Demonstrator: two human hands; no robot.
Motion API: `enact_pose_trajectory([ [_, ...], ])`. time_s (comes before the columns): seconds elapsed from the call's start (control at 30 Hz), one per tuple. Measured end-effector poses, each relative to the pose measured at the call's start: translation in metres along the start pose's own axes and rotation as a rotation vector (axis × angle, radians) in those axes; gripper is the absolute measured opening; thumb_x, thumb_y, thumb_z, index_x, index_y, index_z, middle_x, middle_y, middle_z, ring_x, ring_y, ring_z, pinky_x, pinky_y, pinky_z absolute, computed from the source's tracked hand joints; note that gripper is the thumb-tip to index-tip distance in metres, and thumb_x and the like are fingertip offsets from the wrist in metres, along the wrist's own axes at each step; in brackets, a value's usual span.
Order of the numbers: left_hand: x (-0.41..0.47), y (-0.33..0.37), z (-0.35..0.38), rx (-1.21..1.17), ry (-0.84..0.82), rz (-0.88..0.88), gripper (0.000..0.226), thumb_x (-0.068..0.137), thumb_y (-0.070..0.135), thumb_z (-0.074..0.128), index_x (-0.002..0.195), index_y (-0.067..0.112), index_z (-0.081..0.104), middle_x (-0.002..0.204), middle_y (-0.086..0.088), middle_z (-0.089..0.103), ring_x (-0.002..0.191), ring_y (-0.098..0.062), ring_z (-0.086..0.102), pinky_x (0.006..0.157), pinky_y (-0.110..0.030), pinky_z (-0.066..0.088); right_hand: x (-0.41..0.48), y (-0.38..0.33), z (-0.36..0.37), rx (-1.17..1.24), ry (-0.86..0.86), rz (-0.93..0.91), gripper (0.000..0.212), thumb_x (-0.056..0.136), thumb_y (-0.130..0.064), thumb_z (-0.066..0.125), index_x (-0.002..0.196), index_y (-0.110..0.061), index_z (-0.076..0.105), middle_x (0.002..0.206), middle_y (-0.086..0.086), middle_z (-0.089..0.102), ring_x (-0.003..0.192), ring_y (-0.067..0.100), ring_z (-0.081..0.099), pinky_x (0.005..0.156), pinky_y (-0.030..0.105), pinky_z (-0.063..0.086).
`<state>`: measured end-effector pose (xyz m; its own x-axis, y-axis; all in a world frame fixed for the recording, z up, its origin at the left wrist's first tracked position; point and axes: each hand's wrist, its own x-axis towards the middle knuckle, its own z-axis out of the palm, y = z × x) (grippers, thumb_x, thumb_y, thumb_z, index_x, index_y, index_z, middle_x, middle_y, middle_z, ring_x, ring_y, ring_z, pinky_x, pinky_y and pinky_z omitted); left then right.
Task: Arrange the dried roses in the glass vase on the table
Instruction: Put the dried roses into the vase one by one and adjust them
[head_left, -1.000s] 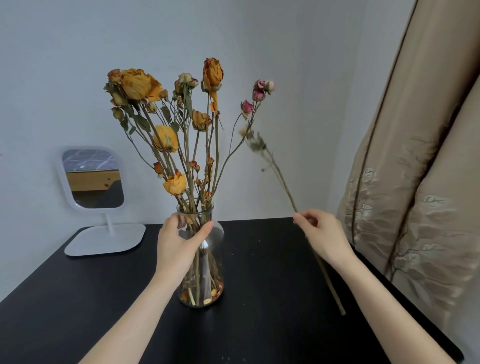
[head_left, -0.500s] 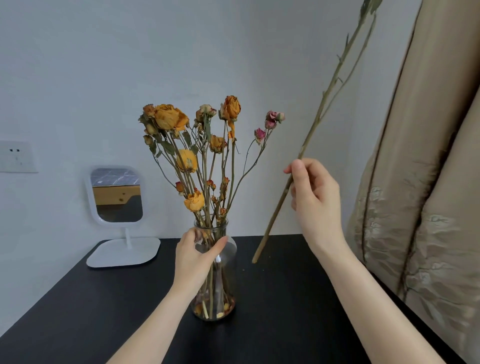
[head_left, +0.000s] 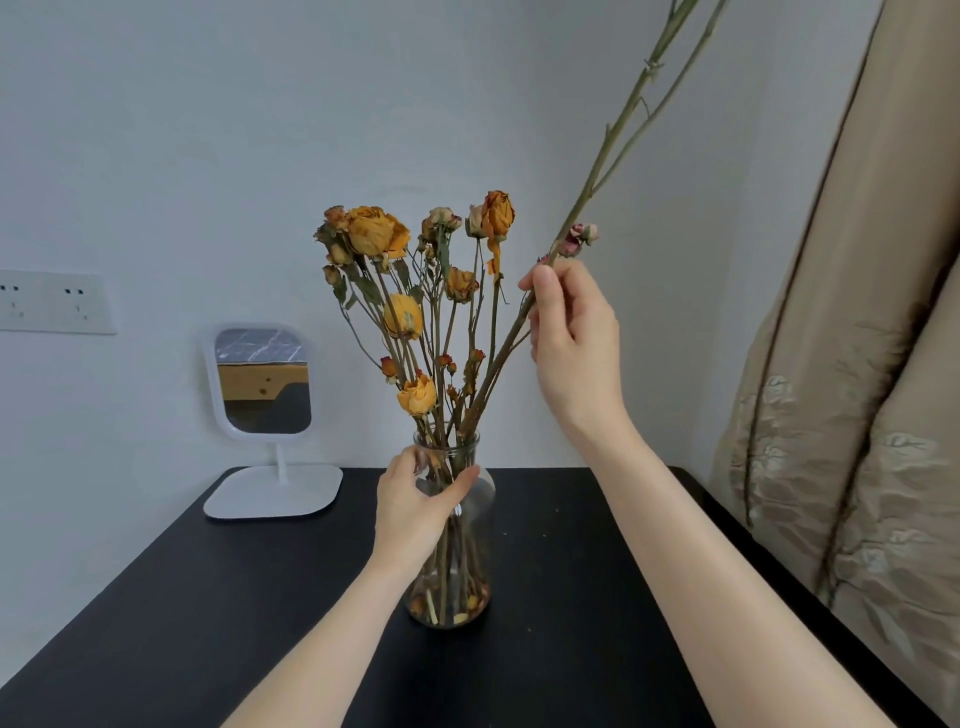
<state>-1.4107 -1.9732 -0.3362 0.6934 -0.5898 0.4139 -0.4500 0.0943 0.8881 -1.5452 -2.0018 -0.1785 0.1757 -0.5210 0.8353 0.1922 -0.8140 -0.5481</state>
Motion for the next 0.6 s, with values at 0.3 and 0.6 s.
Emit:
enact_pose_trajectory([
  [0.3,0.001,-0.002,0.001,0.026,0.024,0.021,0.05,0.07,0.05,0.071,0.109,0.023,0.055,0.105,0.008,0.058,0.099,-0.01,0.054,0.074,-0.013,0.039,-0.012,0.013,0.018,-0.123,-0.121,-0.002,0.015,0.098,-0.019,0.041,0.093,-0.016,0.054,0.069,-0.011,0.048,0.062,0.004,0.047,0.056,0.013,0.038],
  [0.6,0.002,-0.005,0.0,0.007,0.019,0.025,0.05,0.068,0.052,0.07,0.106,0.021,0.059,0.102,0.006,0.062,0.094,-0.007,0.056,0.069,-0.012,0.038,-0.022,0.026,0.034,-0.413,-0.212,-0.029,0.029,0.097,-0.029,0.045,0.104,-0.01,0.065,0.074,-0.003,0.059,0.061,0.01,0.055,0.054,0.021,0.044],
])
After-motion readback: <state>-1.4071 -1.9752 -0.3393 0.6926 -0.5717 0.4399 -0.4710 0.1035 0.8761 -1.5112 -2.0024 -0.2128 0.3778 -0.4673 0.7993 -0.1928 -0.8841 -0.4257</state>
